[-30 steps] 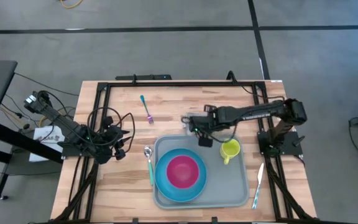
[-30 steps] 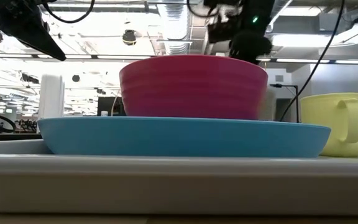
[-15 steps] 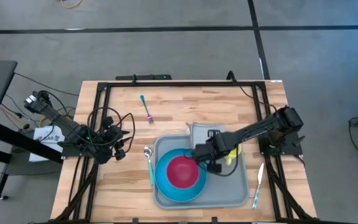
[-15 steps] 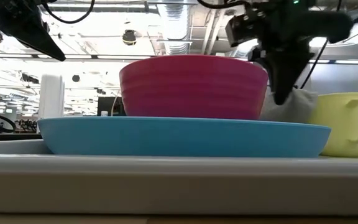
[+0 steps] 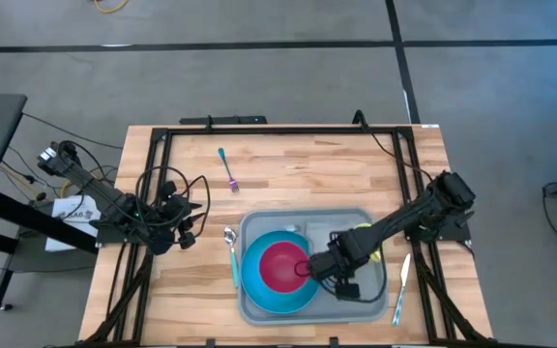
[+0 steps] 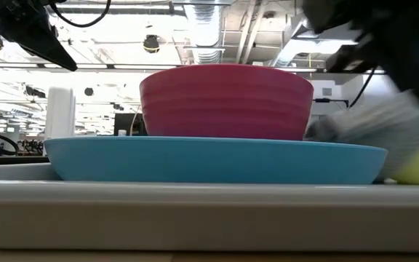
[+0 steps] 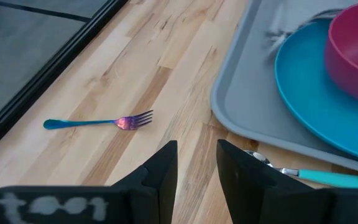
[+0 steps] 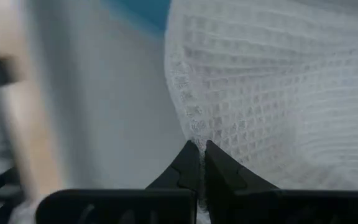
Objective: Set up tray
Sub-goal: Put the gray table napkin to the right of the blue plate on the gray tray
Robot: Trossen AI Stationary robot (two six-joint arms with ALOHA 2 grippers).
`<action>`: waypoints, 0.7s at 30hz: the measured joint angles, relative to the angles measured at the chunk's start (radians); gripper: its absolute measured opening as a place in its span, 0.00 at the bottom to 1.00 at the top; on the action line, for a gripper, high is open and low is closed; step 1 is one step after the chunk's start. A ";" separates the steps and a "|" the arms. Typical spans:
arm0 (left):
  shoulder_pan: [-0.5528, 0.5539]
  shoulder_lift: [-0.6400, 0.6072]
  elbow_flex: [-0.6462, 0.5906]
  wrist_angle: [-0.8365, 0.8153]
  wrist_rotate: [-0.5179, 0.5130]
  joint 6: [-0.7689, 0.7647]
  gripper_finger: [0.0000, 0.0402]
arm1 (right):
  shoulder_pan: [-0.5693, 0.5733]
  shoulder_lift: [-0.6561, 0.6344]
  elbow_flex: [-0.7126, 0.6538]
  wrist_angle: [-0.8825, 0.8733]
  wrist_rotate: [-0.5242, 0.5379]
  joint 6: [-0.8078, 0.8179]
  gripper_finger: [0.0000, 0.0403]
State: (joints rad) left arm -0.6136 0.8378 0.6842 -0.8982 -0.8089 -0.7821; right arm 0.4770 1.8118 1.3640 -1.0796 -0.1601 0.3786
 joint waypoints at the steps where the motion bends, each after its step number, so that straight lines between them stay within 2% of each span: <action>1: 0.000 0.000 0.000 0.000 0.000 0.000 0.26 | 0.010 0.003 0.000 0.007 -0.034 0.000 0.00; 3: 0.000 0.000 0.000 0.000 0.000 0.000 0.26 | 0.031 0.008 0.000 0.019 -0.063 0.000 0.00; 9: 0.000 0.000 0.000 0.000 -0.001 0.000 0.26 | 0.073 0.008 0.000 0.066 -0.041 0.041 0.02; 21: 0.000 0.000 0.000 0.000 0.000 0.002 0.26 | 0.077 0.008 0.000 0.083 -0.067 0.128 0.26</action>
State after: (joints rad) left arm -0.6140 0.8379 0.6842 -0.8984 -0.8089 -0.7803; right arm 0.5541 1.8194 1.3638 -0.9970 -0.2273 0.5064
